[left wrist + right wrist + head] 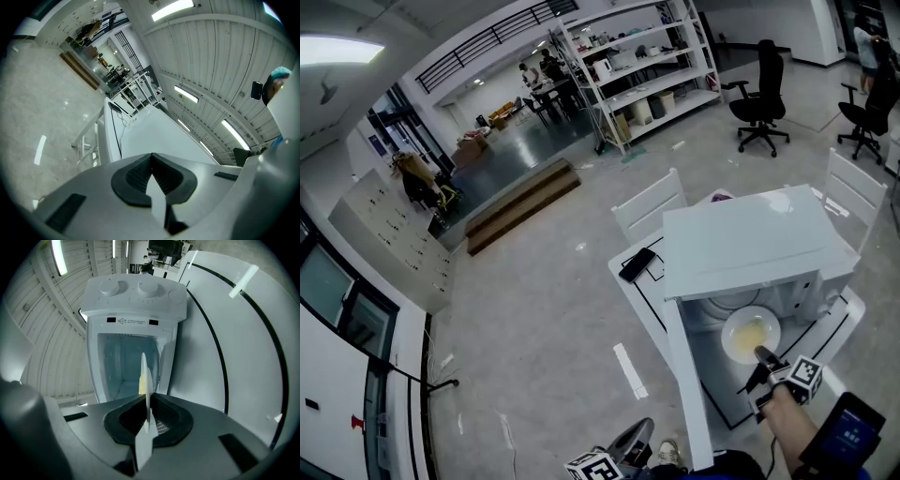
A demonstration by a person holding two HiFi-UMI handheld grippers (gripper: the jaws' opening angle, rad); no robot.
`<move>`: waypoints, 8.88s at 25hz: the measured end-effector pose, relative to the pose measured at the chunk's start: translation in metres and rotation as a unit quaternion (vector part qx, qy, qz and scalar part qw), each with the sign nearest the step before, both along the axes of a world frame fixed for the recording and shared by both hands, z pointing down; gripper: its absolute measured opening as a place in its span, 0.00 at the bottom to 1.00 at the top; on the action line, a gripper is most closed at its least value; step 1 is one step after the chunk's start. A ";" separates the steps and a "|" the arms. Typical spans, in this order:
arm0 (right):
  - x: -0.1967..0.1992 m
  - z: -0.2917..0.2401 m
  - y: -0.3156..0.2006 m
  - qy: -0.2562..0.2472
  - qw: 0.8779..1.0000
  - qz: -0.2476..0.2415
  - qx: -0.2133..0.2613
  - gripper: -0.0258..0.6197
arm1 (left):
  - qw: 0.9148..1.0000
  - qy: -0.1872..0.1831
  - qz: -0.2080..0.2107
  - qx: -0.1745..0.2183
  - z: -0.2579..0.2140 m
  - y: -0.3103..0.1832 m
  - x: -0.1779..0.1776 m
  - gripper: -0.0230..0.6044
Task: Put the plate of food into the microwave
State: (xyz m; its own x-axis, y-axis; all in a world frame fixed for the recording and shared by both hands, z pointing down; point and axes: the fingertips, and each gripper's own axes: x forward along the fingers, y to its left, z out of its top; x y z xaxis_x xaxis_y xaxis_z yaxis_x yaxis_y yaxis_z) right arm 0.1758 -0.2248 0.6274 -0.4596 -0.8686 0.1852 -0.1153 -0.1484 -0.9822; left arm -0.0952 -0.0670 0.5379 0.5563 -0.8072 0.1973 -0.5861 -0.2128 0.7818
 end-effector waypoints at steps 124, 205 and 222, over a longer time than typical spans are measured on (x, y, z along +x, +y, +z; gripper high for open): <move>-0.023 0.002 -0.071 0.563 0.774 -0.244 0.158 0.17 | 0.998 -0.009 -0.055 0.002 -0.004 -0.009 -0.031 0.05; -0.029 0.001 -0.118 0.631 0.715 -0.265 0.143 0.17 | 0.997 -0.015 -0.071 0.000 -0.003 -0.005 -0.046 0.05; -0.013 -0.036 -0.044 0.532 0.805 -0.202 0.170 0.04 | 0.999 -0.004 -0.032 0.013 -0.001 0.013 -0.005 0.05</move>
State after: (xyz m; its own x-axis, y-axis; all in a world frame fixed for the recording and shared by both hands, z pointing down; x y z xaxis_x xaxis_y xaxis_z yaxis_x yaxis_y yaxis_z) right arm 0.1632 -0.2687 0.5916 -0.4560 -0.7712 0.4442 -0.8888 0.3689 -0.2719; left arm -0.1001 -0.0540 0.5370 0.5026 -0.8455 0.1801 -0.6052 -0.1953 0.7718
